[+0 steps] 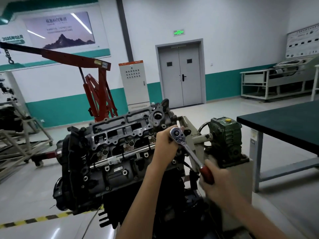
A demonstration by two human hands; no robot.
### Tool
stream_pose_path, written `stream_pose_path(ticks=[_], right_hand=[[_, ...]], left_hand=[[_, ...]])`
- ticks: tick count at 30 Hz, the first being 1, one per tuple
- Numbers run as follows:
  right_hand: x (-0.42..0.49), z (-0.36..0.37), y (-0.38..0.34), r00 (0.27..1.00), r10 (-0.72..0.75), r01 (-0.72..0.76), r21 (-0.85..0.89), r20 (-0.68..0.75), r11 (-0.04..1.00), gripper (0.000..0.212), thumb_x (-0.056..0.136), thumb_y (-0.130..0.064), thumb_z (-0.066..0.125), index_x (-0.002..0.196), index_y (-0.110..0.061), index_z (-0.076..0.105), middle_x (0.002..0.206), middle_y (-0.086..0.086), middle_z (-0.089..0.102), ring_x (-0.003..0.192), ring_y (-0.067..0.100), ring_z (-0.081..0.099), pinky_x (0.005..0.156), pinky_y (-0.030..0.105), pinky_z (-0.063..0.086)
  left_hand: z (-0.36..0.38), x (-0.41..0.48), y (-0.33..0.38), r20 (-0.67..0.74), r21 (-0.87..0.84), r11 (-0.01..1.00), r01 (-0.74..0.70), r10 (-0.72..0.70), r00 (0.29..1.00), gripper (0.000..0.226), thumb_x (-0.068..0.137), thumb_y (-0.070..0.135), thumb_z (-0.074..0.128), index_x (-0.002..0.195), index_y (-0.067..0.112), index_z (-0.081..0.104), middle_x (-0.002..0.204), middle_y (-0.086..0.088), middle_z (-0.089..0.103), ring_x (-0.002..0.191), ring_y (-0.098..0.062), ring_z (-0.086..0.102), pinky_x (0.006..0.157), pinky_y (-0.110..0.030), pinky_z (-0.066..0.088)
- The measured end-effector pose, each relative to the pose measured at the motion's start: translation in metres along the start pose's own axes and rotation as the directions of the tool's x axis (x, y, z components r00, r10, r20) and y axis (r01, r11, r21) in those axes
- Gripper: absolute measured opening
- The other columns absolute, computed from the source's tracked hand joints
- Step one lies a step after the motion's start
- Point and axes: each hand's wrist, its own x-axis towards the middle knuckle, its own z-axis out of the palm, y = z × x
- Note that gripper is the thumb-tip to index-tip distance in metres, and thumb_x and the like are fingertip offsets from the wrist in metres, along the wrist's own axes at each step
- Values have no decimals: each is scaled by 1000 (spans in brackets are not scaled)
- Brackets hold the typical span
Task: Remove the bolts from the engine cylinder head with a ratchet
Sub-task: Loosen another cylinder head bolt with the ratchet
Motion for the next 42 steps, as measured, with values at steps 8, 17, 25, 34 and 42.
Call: stream_pose_path(ticks=[8, 17, 25, 34, 42], right_hand=[[-7, 18, -43, 935, 151, -305, 508, 322, 806, 30, 82, -17, 65, 61, -18, 44, 40, 3, 48, 29, 19, 43, 32, 22, 34], [55, -49, -14, 959, 53, -8, -160, 279, 987, 19, 81, -9, 60, 63, -6, 56, 62, 12, 59, 52, 22, 52, 61, 41, 51], [-18, 70, -70, 948, 272, -316, 616, 167, 721, 20, 81, -11, 60, 68, -26, 53, 49, -4, 47, 45, 16, 44, 50, 28, 37], [55, -57, -4, 936, -21, 95, -193, 352, 977, 12, 83, -10, 61, 79, -18, 53, 64, -6, 54, 54, 4, 51, 56, 20, 46], [11, -8, -10, 995, 46, -54, 93, 89, 994, 15, 78, -5, 68, 75, -14, 56, 56, -3, 52, 46, 2, 48, 47, 11, 38]], left_hand=[[-3, 2, 3, 41, 16, 999, 38, -38, 998, 48, 90, 0, 59, 56, 26, 38, 50, 14, 39, 52, -2, 31, 52, -23, 30], [-15, 12, 12, 202, 99, 995, 2, -22, 979, 46, 95, 14, 58, 54, 17, 38, 50, 10, 37, 49, -4, 30, 51, -16, 28], [3, 2, 8, -26, 29, 999, -37, 38, 999, 46, 97, 13, 53, 58, 10, 31, 54, 13, 29, 51, -3, 25, 50, -21, 25], [-15, 16, 9, 201, 144, 988, -57, 27, 979, 51, 94, 11, 58, 53, 31, 36, 45, 16, 40, 45, -3, 34, 50, -10, 27], [3, 2, 3, -20, -3, 999, -47, 47, 999, 44, 98, 12, 53, 57, 13, 35, 52, 14, 31, 50, -3, 26, 49, -17, 24]])
